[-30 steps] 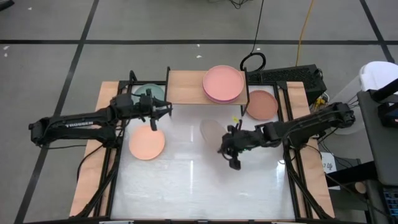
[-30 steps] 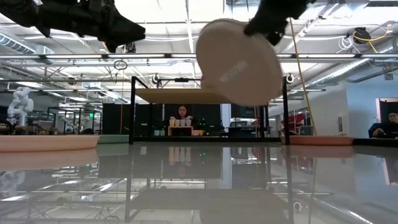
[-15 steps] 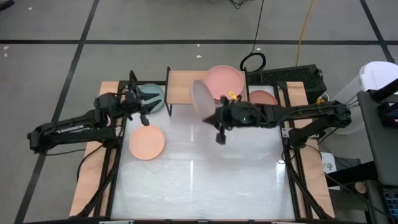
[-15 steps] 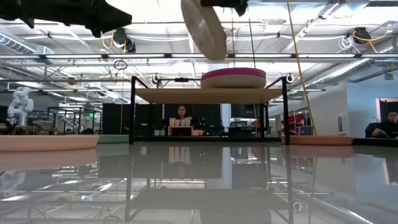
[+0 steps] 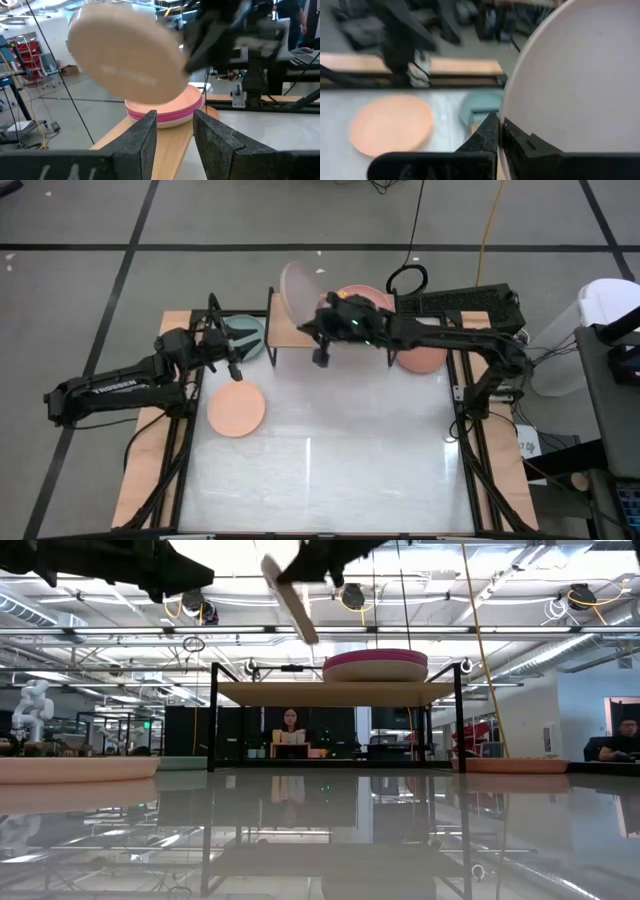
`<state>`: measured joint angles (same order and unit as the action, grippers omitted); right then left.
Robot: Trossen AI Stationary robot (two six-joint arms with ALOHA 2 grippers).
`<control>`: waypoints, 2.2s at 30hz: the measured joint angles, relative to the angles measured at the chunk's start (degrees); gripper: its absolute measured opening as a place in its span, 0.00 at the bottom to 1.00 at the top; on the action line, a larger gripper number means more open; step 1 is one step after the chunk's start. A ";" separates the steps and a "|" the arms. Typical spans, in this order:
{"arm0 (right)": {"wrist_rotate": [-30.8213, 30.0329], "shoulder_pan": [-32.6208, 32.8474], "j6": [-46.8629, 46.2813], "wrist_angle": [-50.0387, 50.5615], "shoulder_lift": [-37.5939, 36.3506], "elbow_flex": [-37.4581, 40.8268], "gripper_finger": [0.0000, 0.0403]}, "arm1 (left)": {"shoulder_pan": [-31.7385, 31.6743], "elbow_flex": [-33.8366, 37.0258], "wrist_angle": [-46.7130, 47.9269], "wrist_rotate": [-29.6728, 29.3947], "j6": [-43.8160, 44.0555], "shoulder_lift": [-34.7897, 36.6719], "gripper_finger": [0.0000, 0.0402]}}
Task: Place and stack plates onto a shelf
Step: Put the gray plate on the shelf, then stack the light orange plate on top of the gray plate on the shelf
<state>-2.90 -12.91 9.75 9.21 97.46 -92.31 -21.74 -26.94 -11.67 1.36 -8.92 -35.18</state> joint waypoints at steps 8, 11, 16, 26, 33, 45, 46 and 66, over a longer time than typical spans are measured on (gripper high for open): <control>1.65 -2.45 4.25 8.41 7.69 -5.05 0.00 | 0.00 0.00 1.66 -0.02 0.04 0.00 0.33; 5.14 -2.35 5.42 7.46 9.33 -5.05 0.00 | 0.00 0.02 1.75 -0.02 0.14 0.00 0.33; 5.70 -2.51 6.06 7.88 11.96 -5.06 0.00 | 0.00 0.02 3.50 -0.04 0.43 -0.02 0.33; 5.59 -2.51 4.65 10.49 12.76 -5.08 0.00 | 0.00 0.02 4.16 -0.04 -0.16 0.00 0.33; 5.74 -2.64 4.79 11.26 12.76 -5.08 0.07 | 0.00 0.02 4.16 -0.04 -0.23 0.00 0.33; -3.32 -3.15 3.55 11.26 12.76 -5.03 0.20 | 0.00 0.02 4.16 -0.04 -0.25 0.00 0.33; -3.29 -3.15 3.55 11.26 12.76 -5.03 0.20 | 0.00 0.02 4.16 -0.04 -0.25 0.00 0.33; -3.27 4.74 4.43 14.48 3.91 -4.92 0.30 | 0.42 -0.32 10.23 -6.23 -1.21 0.00 0.33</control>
<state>-6.17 -8.16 14.18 23.69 101.36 -97.23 -21.31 -27.26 -1.43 -4.87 -10.13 -35.18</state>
